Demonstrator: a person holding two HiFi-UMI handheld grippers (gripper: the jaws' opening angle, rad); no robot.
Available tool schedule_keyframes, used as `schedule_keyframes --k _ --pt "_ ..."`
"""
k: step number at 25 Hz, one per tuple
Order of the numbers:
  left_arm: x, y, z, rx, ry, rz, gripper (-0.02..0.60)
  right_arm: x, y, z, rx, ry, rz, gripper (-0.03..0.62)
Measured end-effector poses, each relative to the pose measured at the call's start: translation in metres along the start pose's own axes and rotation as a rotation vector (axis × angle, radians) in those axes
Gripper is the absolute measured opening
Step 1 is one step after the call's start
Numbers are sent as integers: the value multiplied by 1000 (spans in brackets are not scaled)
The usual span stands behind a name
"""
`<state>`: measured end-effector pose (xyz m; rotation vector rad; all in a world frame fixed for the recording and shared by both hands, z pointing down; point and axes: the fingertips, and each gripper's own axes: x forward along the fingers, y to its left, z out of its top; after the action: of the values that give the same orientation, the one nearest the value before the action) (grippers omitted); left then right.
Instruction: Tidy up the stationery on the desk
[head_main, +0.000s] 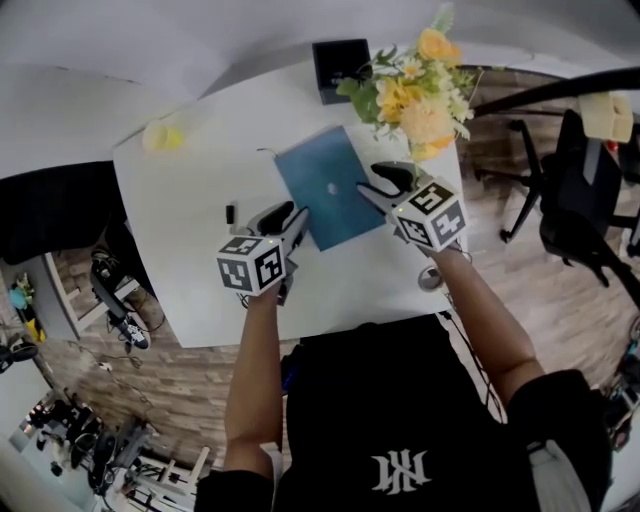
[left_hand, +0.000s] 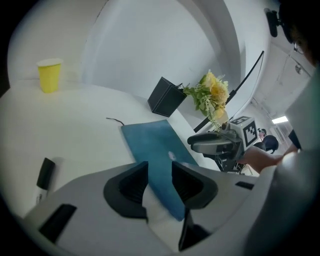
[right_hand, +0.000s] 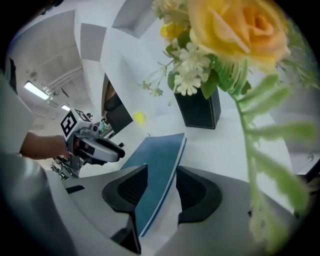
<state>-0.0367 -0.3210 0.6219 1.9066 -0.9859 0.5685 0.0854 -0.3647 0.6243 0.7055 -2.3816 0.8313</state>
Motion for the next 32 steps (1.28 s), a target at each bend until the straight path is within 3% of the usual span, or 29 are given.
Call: schedule_keyframes --k 5,17,27,32 --pt "9 3 1 -27 55 61 152 9 0 -14 -5 98 -26 181" --pt "16 10 -6 -36 85 102 166 13 -2 -22 117 122 -31 178" --pt "18 15 -8 -24 77 140 156 15 -4 -24 52 156 -83 143" --pt "18 16 -8 -30 69 146 115 16 -3 -24 35 156 -78 130"
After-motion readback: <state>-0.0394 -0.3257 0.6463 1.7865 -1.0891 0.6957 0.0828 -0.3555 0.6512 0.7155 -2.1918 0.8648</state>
